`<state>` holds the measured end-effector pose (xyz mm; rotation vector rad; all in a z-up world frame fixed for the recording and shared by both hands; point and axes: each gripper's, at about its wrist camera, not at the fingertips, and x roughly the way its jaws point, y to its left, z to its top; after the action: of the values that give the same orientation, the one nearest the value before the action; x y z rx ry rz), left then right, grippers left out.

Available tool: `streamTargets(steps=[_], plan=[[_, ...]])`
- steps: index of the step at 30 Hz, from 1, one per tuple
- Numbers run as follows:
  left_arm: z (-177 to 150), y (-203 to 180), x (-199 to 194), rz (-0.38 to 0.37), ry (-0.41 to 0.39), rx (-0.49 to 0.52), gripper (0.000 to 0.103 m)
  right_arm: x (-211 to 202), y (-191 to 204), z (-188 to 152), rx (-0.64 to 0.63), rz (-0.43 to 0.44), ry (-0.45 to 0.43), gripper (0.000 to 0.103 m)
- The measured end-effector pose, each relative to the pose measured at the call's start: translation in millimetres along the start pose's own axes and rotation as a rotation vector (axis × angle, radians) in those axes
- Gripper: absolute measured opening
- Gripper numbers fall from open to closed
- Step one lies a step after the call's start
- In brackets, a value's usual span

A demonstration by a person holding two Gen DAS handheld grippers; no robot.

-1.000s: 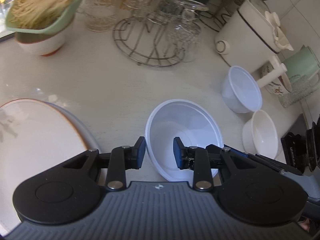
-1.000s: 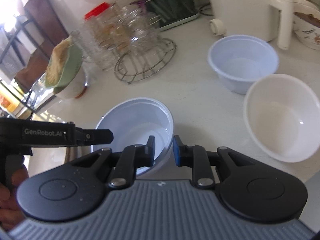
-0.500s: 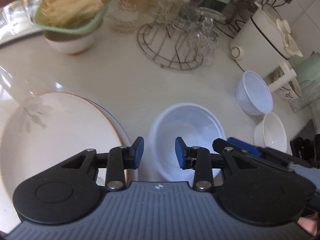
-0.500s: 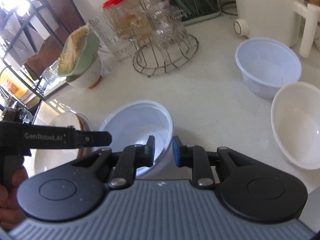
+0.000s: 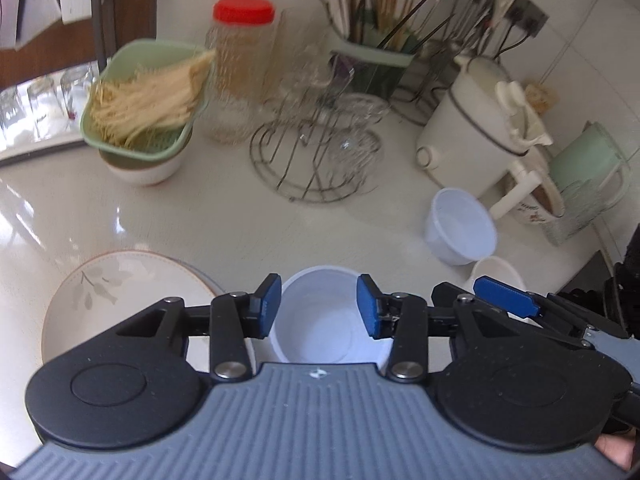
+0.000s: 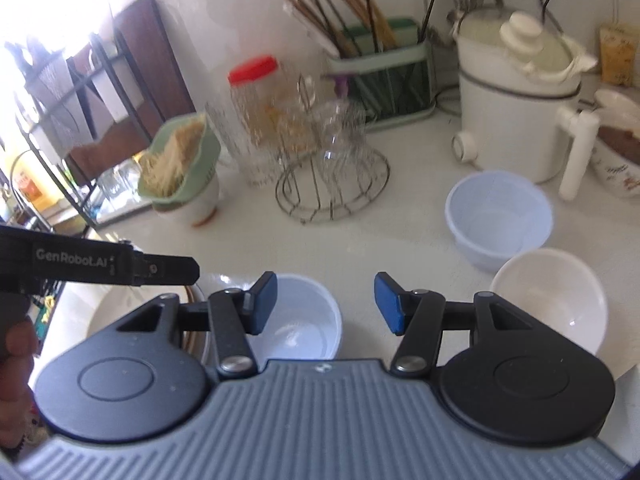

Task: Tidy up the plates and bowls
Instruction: 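Lift the white plastic bowl with both grippers toward the pale blue bowl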

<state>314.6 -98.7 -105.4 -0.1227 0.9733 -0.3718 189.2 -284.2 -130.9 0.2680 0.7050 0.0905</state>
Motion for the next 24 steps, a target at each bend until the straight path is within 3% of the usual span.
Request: streamTargets(steps=[3, 20, 24], plan=[[-0.4, -8.6, -13.4, -0.008, -0.023, 0.014, 0.049, -16.4, 0.4, 3.7, -0.003, -0.002, -0.033, 0.057], [-16.7, -30.4, -51.0, -0.010, -0.101, 0.108, 0.077, -74.5, 2.2, 2.9, -0.003, -0.060, -0.159, 0.057], [-15.5, -31.9, -53.8, -0.005, -0.103, 0.138, 0.078, -80.7, 2.7, 1.8, 0.016, -0.087, -0.200, 0.058]])
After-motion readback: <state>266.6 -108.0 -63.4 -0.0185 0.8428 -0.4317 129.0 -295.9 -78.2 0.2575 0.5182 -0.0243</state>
